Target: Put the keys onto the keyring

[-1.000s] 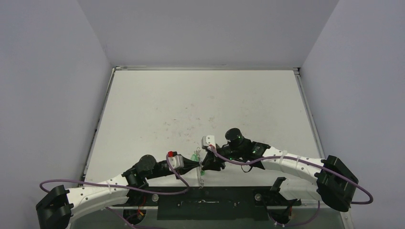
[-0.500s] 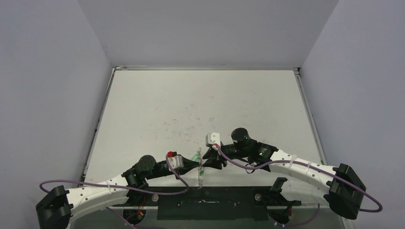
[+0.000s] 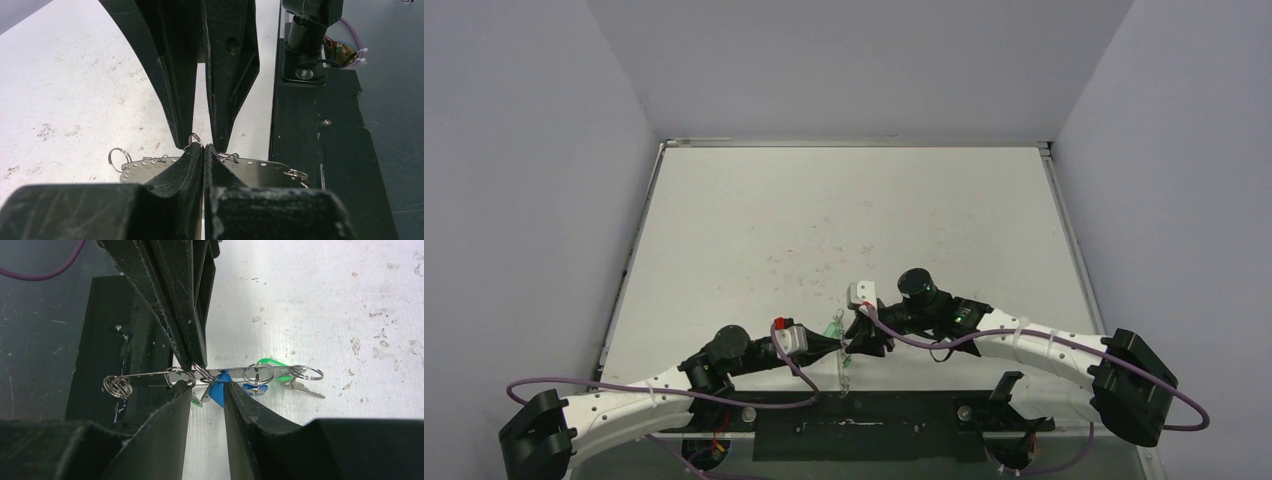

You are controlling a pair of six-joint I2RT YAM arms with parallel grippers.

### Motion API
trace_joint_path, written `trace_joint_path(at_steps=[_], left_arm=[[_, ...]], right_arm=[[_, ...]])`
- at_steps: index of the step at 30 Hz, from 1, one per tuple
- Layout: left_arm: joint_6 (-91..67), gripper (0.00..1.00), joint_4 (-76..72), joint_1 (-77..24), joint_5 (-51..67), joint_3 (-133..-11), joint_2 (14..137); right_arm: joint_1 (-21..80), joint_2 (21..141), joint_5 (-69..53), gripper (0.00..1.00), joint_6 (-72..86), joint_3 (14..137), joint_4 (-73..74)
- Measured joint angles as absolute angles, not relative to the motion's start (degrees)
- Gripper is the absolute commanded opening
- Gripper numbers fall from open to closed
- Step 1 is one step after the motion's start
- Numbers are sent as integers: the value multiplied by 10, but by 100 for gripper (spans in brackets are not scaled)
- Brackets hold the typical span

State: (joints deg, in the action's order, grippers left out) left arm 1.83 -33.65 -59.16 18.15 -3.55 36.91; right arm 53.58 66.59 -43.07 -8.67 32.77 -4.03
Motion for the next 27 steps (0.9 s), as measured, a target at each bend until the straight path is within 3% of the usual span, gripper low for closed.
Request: trace_joint_path(at_steps=[9, 14, 27], left_arm=[[17, 0, -336, -592, 182, -36, 369], [17, 0, -336, -592, 182, -36, 367], [17, 0, -327, -592, 179, -36, 356]], right_arm=[[541, 672, -436, 23, -85, 328, -57], [540, 672, -437, 0, -84, 328, -57], [540, 672, -443, 0, -84, 335, -34]])
